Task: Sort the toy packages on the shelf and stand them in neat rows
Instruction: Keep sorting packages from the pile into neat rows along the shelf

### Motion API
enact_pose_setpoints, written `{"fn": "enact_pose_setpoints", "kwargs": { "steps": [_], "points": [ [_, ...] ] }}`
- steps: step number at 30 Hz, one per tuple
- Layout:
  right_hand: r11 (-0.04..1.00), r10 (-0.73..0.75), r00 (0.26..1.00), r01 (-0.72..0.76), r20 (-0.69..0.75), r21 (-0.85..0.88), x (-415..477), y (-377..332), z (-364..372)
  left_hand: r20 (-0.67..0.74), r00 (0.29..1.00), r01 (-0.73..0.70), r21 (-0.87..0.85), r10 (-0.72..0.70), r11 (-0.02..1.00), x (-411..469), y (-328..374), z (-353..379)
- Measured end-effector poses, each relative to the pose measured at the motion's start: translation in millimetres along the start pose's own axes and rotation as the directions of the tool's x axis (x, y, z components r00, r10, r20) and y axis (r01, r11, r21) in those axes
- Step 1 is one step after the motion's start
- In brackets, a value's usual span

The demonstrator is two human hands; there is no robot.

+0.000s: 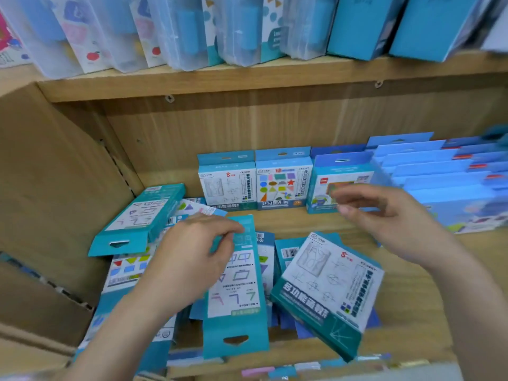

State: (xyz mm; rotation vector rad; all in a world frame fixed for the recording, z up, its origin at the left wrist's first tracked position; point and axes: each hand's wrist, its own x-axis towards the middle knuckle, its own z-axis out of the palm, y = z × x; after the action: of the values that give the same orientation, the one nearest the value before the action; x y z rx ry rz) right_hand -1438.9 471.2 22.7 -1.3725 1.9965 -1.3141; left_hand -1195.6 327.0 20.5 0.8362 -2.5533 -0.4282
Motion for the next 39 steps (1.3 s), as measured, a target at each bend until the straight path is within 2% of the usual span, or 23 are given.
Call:
{"fn": "enact_pose_setpoints", "kwargs": {
  "steps": [3, 7, 9, 11, 14, 17, 19, 20, 22, 25, 27, 30, 32, 35, 39],
  "points": [
    [0.996, 0.068, 0.997, -0.069, -0.022, -0.055, -29, 17, 5, 0.074, 0.992, -0.104, -0.03, 0.106, 0.994, -10, 13, 12],
    [0.973, 0.034, 0.998, -0.043, -0.045, -0.229, -55, 33, 9, 0.178, 0.957, -0.211, -0.111, 0.228, 0.971, -11, 26, 26],
    [0.972, 0.036, 0.998, -0.047, -0.05, -0.229, -65, 37, 11, 0.343, 0.898, -0.257, -0.1, 0.276, 0.961, -14, 35, 32],
    [0.977, 0.054, 0.998, -0.061, -0.038, -0.203, -75, 42, 13, 0.482, 0.826, -0.342, 0.019, 0.291, 0.939, -15, 40, 44],
    [0.986, 0.083, 0.997, -0.082, 0.002, -0.149, -85, 50, 16, 0.527, 0.806, -0.405, 0.16, 0.268, 0.9, -14, 48, 56],
    [0.995, 0.069, 0.997, -0.07, -0.017, -0.074, -89, 56, 16, 0.469, 0.815, -0.458, 0.158, 0.342, 0.875, -13, 50, 57],
    [0.998, 0.052, 0.998, -0.052, -0.019, -0.036, -89, 59, 13, 0.446, 0.827, -0.453, 0.169, 0.342, 0.876, -13, 55, 48],
    [0.998, 0.043, 0.999, -0.043, -0.005, -0.035, -89, 61, 12, 0.469, 0.827, -0.421, 0.15, 0.311, 0.895, -14, 58, 47],
    [0.999, 0.012, 0.999, -0.01, 0.031, -0.054, -89, 64, 8, 0.573, 0.805, -0.291, 0.15, 0.157, 0.945, -18, 67, 47],
    [0.998, -0.017, 0.999, 0.02, 0.041, -0.064, -89, 70, 4, 0.6, 0.8, -0.192, 0.25, 0.003, 0.949, -26, 90, 58],
    [0.998, -0.009, 1.0, 0.008, -0.017, -0.067, -92, 75, 2, 0.552, 0.83, -0.158, 0.362, -0.074, 0.919, -30, 104, 68],
    [0.991, 0.125, 0.989, -0.128, -0.083, -0.035, -93, 83, -4, 0.45, 0.884, -0.096, 0.432, -0.122, 0.897, -36, 124, 84],
    [0.965, 0.244, 0.969, -0.239, -0.032, 0.106, -91, 85, -9, 0.394, 0.906, -0.035, 0.432, -0.154, 0.901, -43, 134, 93],
    [0.864, 0.296, 0.954, -0.285, 0.038, 0.415, -85, 90, -15, 0.303, 0.933, 0.093, 0.324, -0.196, 0.941, -54, 145, 102],
    [0.856, 0.219, 0.975, -0.204, 0.023, 0.475, -86, 96, -32, 0.126, 0.954, 0.275, -0.016, -0.271, 0.961, -72, 157, 110]
  ]
}}
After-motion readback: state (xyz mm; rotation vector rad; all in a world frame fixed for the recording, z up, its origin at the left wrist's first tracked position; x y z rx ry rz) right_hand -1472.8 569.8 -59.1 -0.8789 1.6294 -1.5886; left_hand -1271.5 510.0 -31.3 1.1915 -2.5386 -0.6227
